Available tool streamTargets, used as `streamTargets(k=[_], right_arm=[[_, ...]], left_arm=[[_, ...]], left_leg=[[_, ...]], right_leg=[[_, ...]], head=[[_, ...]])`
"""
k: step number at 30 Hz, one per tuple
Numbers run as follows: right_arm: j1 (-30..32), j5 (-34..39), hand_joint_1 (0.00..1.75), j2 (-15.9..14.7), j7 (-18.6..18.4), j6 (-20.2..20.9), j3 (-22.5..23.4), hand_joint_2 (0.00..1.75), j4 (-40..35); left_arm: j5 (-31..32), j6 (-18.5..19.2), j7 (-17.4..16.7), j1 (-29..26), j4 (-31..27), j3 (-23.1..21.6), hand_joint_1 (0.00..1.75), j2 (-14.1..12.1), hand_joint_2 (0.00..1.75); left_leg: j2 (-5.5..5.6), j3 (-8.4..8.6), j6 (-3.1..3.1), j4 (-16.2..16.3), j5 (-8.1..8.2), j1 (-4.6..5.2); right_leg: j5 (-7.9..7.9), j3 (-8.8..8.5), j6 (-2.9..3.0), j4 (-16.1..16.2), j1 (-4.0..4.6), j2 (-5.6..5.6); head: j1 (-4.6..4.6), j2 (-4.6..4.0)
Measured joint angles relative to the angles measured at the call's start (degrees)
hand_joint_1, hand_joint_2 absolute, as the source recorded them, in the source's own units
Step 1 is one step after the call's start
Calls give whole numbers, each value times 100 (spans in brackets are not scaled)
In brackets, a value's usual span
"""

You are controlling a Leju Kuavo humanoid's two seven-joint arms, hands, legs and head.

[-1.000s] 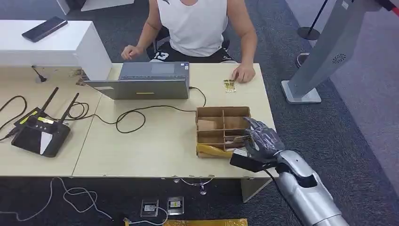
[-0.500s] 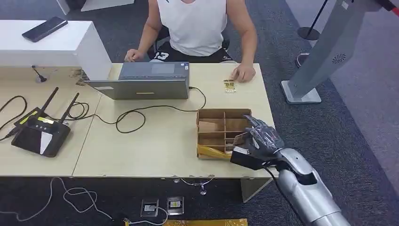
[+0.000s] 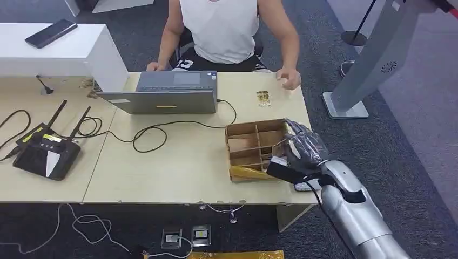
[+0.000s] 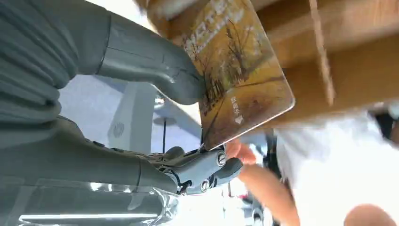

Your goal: Pass the card to the sensor for recognition and then transmit it.

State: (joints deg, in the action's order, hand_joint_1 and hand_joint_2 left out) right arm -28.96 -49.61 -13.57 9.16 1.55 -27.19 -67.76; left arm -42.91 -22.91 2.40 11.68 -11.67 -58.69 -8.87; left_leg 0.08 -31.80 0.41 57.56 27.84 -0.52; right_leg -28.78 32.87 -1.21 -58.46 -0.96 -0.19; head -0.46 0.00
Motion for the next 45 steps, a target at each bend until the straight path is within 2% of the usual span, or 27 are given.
streamTargets(k=[8, 22, 33, 34, 35, 45], right_arm=[[-1077, 146, 175, -127, 42, -166, 404, 175, -63], [-1845, 162, 175, -179, 291, -361, 684, 175, 162], [-2568, -133, 175, -24, 734, -625, 651, 175, 1506], [-2622, -144, 54, -3, 765, -640, 643, 175, 1639], [-2689, -146, 0, 15, 794, -658, 638, 175, 1727], [-3090, -431, 0, 258, 872, -826, 538, 175, 3164]], left_arm=[[33, -26, 17, 1, 0, 0, 0, 11, 0], [155, -20, 17, 25, 0, 0, 0, 57, 0], [243, 13, -53, 128, 0, -2, 0, 87, 0], [243, 11, -53, 129, 0, -2, 0, 87, 0], [243, 11, -53, 132, 0, -2, 0, 90, 0], [195, 2, -61, 145, 0, -2, 0, 125, 0]], left_leg=[[-1, 3, -1, 1, -3, 1], [0, -4, -1, 1, -3, 0], [8, -6, -2, 1, -4, 0], [8, -7, -2, 1, -4, 0], [8, -6, -2, 1, -4, 0], [8, -6, -2, 1, -4, 0]], right_leg=[[2, 0, 0, 0, 0, 0], [2, 4, 0, 0, 0, 0], [2, 0, 0, -1, 0, -10], [2, 1, 0, -2, 0, -9], [2, 0, 0, -1, 0, -9], [2, 1, 0, -1, 0, -9]], head=[[2, 0], [0, 0], [0, 0], [2, 0], [2, 0], [2, 0]])
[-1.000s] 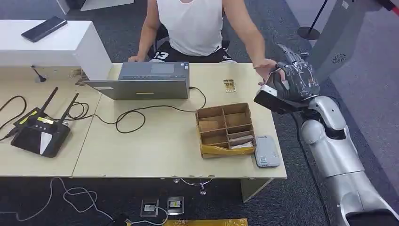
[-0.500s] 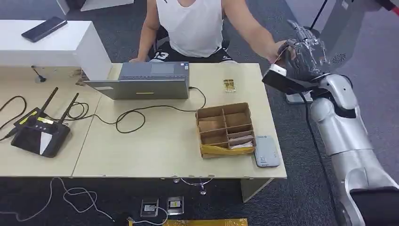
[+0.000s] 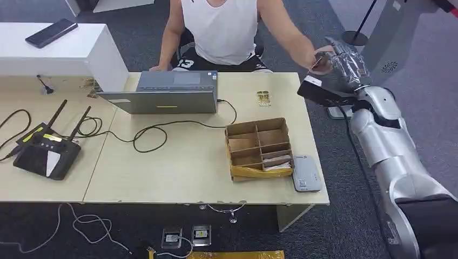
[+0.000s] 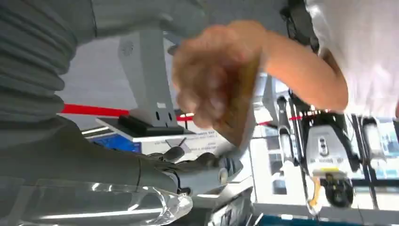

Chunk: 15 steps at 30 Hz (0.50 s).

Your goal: Pass the card to the sensor for recognition and then transmit it.

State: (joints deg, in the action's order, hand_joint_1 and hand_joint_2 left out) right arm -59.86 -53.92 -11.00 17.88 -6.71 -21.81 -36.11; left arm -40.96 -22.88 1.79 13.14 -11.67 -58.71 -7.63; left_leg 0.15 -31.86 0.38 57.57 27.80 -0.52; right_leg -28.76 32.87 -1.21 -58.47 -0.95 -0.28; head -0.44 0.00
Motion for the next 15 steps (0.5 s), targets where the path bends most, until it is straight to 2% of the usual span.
streamTargets(k=[3, 6, 9, 10, 13, 14, 15], right_arm=[[-2, -17, 0, 79, 72, -397, -9, 175, 232], [-109, 24, 0, 88, 99, -1079, -9, 175, 313], [-248, 70, 0, 48, 101, -1359, -4, 175, 376], [-258, 137, 0, 20, 88, -1572, 2, 175, 389], [-358, 464, 0, -190, 77, -2714, 164, 175, 392], [-441, 597, 0, -346, 90, -2954, 289, 175, 383], [-485, 630, 0, -479, 116, -2980, 407, 175, 357]], left_arm=[[-61, -42, 0, -10, 0, 0, 0, 22, 0], [-74, -99, 2, -20, 0, 2, 0, 28, 0], [-74, -129, 7, -20, 0, 2, 0, 28, 0], [-81, -149, 13, -21, 0, 2, 0, 30, 0], [-94, -241, 39, -69, 0, 4, 0, 48, 0], [-96, -258, 44, -108, 0, 4, 0, 55, 0], [-105, -273, 44, -135, 0, 4, 0, 59, 0]], left_leg=[[0, -1, 0, 1, 0, 0], [0, -2, 0, 2, 0, 1], [-1, 1, 0, 3, 0, 1], [-2, 0, 0, 3, 0, 1], [6, -2, -1, 6, 0, 7], [4, 0, -1, 9, 0, 7], [5, -1, -2, 10, 1, 7]], right_leg=[[0, 3, 0, -1, 0, -1], [0, 6, 0, 0, 0, -1], [0, 7, 0, 1, 0, 4], [0, 7, 0, 1, 0, 4], [0, 9, 0, 3, -6, -7], [0, 9, 0, 4, -6, -5], [0, 6, -1, 5, -6, -4]], head=[[0, 0], [0, 0], [0, 0], [0, 0], [-2, 0], [-2, 0], [2, 0]])
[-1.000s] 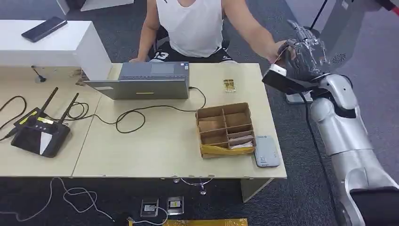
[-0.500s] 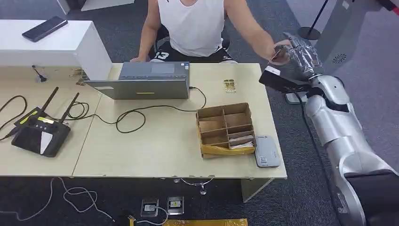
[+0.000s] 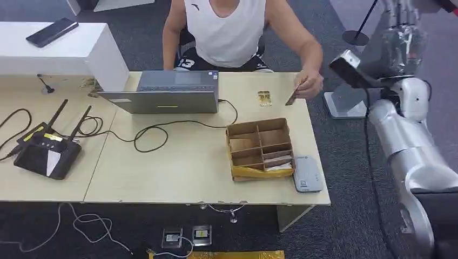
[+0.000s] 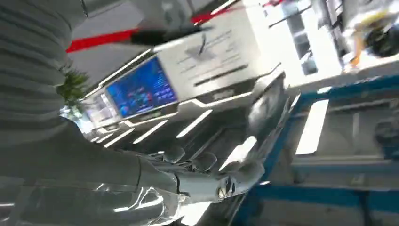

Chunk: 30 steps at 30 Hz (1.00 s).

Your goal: Pass the card to the sensor for recognition and then transmit it.

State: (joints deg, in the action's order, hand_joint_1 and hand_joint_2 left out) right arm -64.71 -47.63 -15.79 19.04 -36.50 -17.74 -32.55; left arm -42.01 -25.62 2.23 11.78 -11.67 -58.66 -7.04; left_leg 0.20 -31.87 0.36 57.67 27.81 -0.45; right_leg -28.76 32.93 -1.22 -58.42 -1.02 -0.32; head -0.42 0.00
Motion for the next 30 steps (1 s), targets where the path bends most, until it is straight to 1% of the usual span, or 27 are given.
streamTargets(k=[2, 5, 8, 10, 12, 13, 15, 16, 17, 20, 22, 23, 25, 27, 28, 29, 30], right_arm=[[-4, -78, 0, -248, 22, -26, 307, 175, -111], [33, -321, 0, -631, 157, -28, 1131, 175, -321], [114, -374, 0, -942, 291, -30, 1856, 175, -448], [178, -458, 0, -1070, 321, -28, 2250, 175, -500], [279, -759, 0, -1173, 256, -28, 2669, 175, -573], [348, -994, 0, -1247, 260, -28, 2960, 175, -616], [580, -1432, 0, -1449, 492, -28, 3585, 175, -717], [676, -1467, 0, -1530, 582, -28, 3817, 175, -752], [757, -1478, 0, -1602, 647, -28, 4142, 175, -778], [913, -1736, 0, -1735, 800, -28, 4728, 175, -822], [991, -2007, 0, -1801, 934, -28, 5222, 175, -868], [1042, -2092, 0, -1831, 1019, -28, 5463, 0, -883], [1178, -2346, 0, -1905, 1101, -28, 5954, 0, -892], [1385, -2625, 0, -1934, 997, -28, 6407, 0, -889], [1554, -2688, 0, -1940, 920, -28, 6678, 0, -885], [1643, -2704, 0, -1940, 894, -28, 6796, 0, -885], [1866, -2754, 0, -1936, 793, -28, 7054, 0, -878]], left_arm=[[-33, -11, 0, -48, 0, 2, 0, 7, 0], [-140, -26, 33, -127, 0, 37, 0, 9, 0], [-210, -44, 85, -223, 0, 59, 0, 9, 0], [-234, -54, 90, -255, 2, 85, 0, 9, 0], [-273, -72, 94, -246, 2, 100, 0, 11, 0], [-295, -85, 103, -246, 2, 109, 0, 11, 0], [-352, -129, 142, -258, 2, 144, 0, 15, 0], [-372, -142, 149, -269, 2, 157, 0, 17, 0], [-383, -149, 155, -284, 2, 184, 0, 17, 0], [-411, -188, 160, -279, 2, 203, 0, 17, 0], [-463, -232, 162, -268, 2, 247, 0, 20, 0], [-496, -267, 162, -270, 2, 269, 0, 22, 0], [-566, -352, 162, -278, 2, 308, 0, 42, 0], [-644, -452, 157, -278, 2, 367, 0, 61, 0], [-699, -500, 149, -275, 2, 395, 0, 70, 0], [-719, -516, 142, -275, 2, 407, 0, 72, 0], [-761, -549, 133, -276, 2, 439, 0, 107, 0]], left_leg=[[0, 1, -2, 1, 2, 0], [-4, 1, -6, 2, 5, 6], [0, -3, -7, 1, 6, 6], [-9, -1, -5, 1, 8, 5], [-14, 12, -5, 3, 8, 5], [-12, 11, -5, 2, 8, 4], [10, 8, -5, 2, 8, 0], [19, 1, -5, 2, 8, 1], [18, -4, -5, 1, 8, 2], [-12, 2, -5, 1, 12, 3], [-16, 6, -10, 0, 15, 3], [-14, 6, -10, 0, 15, 2], [-12, 4, -11, 0, 15, 1], [-12, 5, -11, 0, 15, 0], [-12, 4, -12, -1, 16, -1], [-12, 3, -13, -1, 17, -1], [-11, 2, -14, -1, 17, 1]], right_leg=[[0, -4, 0, 4, 0, 2], [2, 0, -3, 6, -6, 2], [2, -1, -3, 6, -6, -1], [2, 1, -3, 6, -6, 3], [2, 7, -3, 7, -5, 8], [2, 0, -3, 7, -4, 7], [1, -7, -4, 7, -1, -17], [1, -7, -3, 7, -1, -25], [1, -4, -3, 6, -3, -27], [1, 1, -3, 6, -3, 5], [1, 1, -3, 6, -3, 6], [1, 0, -3, 6, -2, 7], [0, 0, -3, 7, -2, 4], [0, -1, -3, 7, 0, 4], [-1, -3, -3, 7, 1, 4], [-2, -4, -3, 7, 1, 3], [-3, -2, -4, 7, -1, 3]], head=[[-5, 0], [-2, 0], [-7, 0], [-2, 0], [0, 0], [-2, 0], [-4, 0], [-4, 0], [-2, 0], [-2, 0], [0, 0], [-2, 0], [-4, 0], [-2, 0], [-2, 0], [0, 0], [-4, 0]])
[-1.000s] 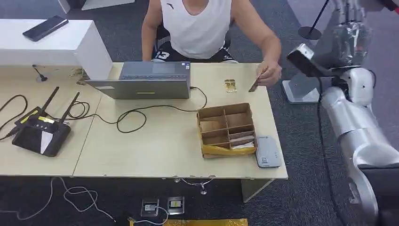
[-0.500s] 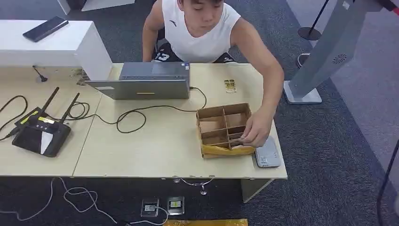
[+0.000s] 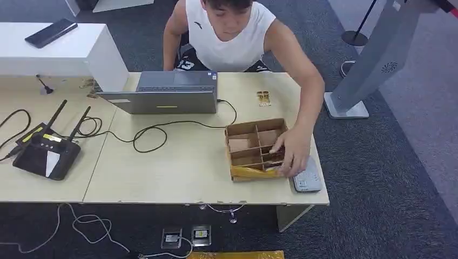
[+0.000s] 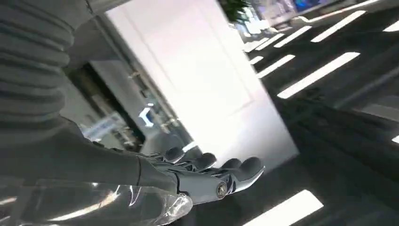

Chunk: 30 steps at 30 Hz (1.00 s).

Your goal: Pass the card to the sensor for recognition and then transmit it.

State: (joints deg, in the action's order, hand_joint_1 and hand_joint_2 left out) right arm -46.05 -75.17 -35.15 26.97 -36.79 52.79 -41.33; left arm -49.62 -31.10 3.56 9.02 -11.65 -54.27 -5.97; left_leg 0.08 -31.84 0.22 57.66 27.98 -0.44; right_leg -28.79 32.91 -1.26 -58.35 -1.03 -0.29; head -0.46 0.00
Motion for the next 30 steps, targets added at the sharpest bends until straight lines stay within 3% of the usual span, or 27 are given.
streamTargets(k=[3, 8, 12, 19, 21, 25, 30], right_arm=[[447, 7, 0, 4, -576, 0, 462, 0, 57], [1055, -700, 0, 48, -1176, 0, 1005, 0, 225], [1726, -778, 0, 190, -1583, 0, 1558, 0, 481], [2826, -791, 0, 509, -3128, 0, 2084, 0, 1146], [3096, -545, 0, 666, -3854, 63, 2134, 0, 1477], [3294, -157, 0, 1004, -4750, 610, 2362, 0, 2068], [3361, -98, 0, 1326, -5011, 1739, 2554, 0, 2493]], left_arm=[[-50, -70, -52, 2, 0, 53, 0, 37, 0], [-177, -72, -74, 16, 0, 86, 0, 92, 0], [-164, -57, -109, 14, 0, 101, 0, 107, 0], [-68, 77, -149, 23, 0, 118, 0, 105, 0], [-11, 166, -149, 24, 0, 118, 0, 105, 0], [9, 291, -160, 36, 0, 118, 0, 88, 0], [37, 411, -243, 42, 0, 118, 0, 31, 0]], left_leg=[[1, -3, 0, -1, 2, -1], [-2, 3, 3, -2, 4, -5], [12, -3, 3, -3, 4, -11], [12, 0, 16, -7, 13, -19], [8, 0, 18, -8, 14, -21], [-10, 9, 23, -9, 17, -22], [-15, 17, 24, -8, 15, -24]], right_leg=[[0, -1, 0, 0, 1, -1], [-3, 0, 2, 0, 6, 2], [-8, -5, 7, 0, 11, -15], [-15, -4, 14, 0, 19, -16], [-17, -4, 17, -1, 20, -12], [-17, -4, 18, -3, 22, 9], [-17, -7, 19, -4, 23, 14]], head=[[2, 0], [2, 0], [0, 0], [4, 0], [4, 0], [2, 0], [4, 0]])
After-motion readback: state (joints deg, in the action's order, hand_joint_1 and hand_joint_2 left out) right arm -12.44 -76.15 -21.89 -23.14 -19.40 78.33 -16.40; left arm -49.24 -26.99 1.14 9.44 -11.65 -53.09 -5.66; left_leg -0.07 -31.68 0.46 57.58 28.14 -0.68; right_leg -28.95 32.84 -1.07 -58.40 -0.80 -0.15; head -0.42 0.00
